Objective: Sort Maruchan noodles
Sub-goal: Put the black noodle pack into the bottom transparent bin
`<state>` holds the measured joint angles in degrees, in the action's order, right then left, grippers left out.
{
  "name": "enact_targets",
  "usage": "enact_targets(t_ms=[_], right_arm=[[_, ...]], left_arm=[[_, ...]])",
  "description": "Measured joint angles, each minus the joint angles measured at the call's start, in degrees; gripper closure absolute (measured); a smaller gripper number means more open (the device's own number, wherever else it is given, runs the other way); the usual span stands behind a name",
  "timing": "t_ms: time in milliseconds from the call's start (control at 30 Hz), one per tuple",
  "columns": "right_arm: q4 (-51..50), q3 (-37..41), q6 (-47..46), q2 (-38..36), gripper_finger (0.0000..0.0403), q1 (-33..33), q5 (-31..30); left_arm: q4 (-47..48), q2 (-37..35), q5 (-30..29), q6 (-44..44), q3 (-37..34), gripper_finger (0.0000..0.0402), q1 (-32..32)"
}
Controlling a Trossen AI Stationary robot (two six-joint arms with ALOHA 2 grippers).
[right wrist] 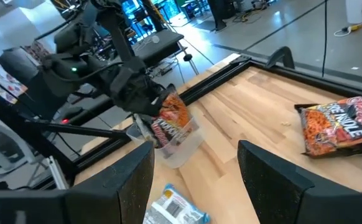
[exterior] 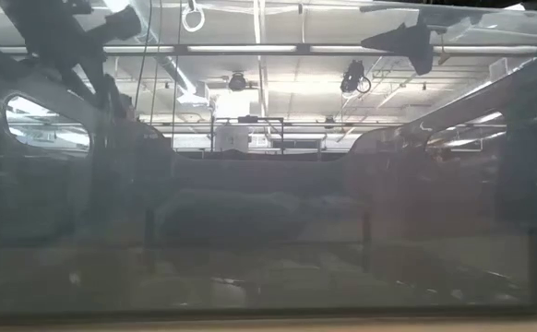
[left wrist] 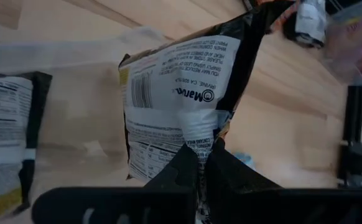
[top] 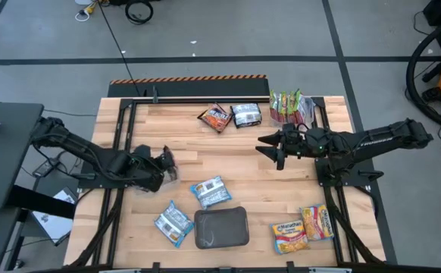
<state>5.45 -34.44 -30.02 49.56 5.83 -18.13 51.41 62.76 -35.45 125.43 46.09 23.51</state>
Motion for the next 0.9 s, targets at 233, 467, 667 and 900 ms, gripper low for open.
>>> enact_targets(t_ms=[233, 467, 667, 900], right_arm=[[0.14, 0.00, -0.53, 1.08, 0.0167, 0.87, -0.02], [0.72, -4.93, 8.33, 12.23, 0.0167, 0.74, -3.86], [-10.58, -18.23, 21.88, 28.11, 0.0167, -3.88, -5.14], [-19.70, -28.39, 39.95, 42.62, 0.0167, -12.01, -3.05]], left_arm=[[-0.15, -0.02, 2.10, -1.88, -1.64, 0.0367, -2.48], [-2.63, -0.02, 3.28, -7.81, -1.64, 0.0304, -5.20], [-2.61, -0.50, 4.18, -13.65, -1.64, 0.0261, -7.31], [-1.07, -5.76, 3.37, -25.33, 0.38, 0.0246, -8.72]])
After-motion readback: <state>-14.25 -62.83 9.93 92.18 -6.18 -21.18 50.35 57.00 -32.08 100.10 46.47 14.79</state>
